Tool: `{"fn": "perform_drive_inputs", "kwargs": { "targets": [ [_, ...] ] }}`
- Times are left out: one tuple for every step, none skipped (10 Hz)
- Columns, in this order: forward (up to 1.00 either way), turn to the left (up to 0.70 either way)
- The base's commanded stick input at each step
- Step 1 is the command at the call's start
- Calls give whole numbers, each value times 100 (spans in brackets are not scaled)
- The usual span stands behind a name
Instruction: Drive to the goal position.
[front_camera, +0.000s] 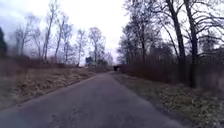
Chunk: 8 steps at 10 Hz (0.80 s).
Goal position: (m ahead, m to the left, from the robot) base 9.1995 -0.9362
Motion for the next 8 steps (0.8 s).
{"fn": "perform_drive_inputs", "kwargs": {
  "targets": [
    [50, 50],
    [50, 50],
    [50, 50],
    [50, 38],
    [50, 20],
    [50, 1],
    [50, 0],
    [50, 0]
  ]
}}
